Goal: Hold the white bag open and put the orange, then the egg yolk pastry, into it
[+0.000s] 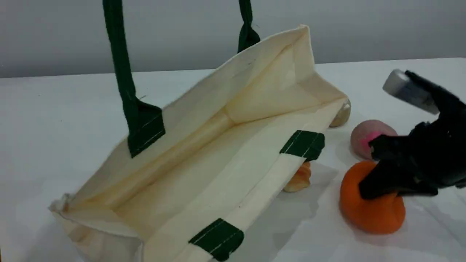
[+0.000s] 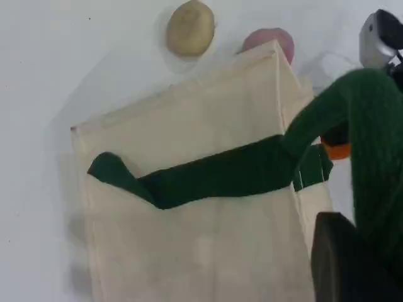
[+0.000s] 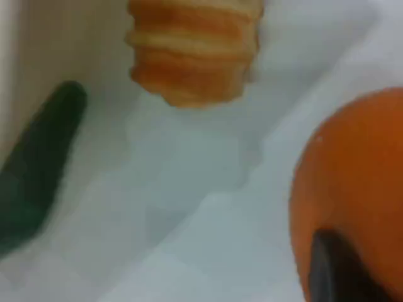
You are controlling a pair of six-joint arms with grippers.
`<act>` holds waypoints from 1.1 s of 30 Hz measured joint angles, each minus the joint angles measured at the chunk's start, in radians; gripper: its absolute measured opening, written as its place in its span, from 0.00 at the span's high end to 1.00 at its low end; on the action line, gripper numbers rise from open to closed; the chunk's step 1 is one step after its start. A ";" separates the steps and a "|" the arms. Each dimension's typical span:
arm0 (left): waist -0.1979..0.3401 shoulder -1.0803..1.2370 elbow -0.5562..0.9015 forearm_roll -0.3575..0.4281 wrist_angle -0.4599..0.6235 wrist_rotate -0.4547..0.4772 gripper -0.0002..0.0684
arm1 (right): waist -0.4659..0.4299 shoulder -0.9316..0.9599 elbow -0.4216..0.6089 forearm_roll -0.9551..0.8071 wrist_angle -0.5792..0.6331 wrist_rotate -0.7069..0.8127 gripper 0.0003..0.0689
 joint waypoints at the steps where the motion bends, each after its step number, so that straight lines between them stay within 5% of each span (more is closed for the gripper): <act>1: 0.000 0.000 0.000 0.000 0.000 0.000 0.90 | 0.000 -0.020 0.004 -0.003 -0.009 0.000 0.94; 8: 0.000 0.000 0.000 0.003 0.000 0.000 0.90 | 0.000 -0.242 0.054 -0.047 -0.090 0.001 0.94; 18: 0.000 0.000 0.000 0.004 0.000 0.000 0.90 | 0.001 -0.545 0.053 -0.133 0.091 0.138 0.94; 24: 0.000 0.000 0.000 0.004 0.000 -0.002 0.90 | 0.001 -0.576 0.052 -0.123 0.211 0.140 0.94; 33: 0.000 0.000 -0.029 -0.027 0.000 -0.018 0.90 | 0.019 -0.573 0.050 -0.064 0.226 0.137 0.94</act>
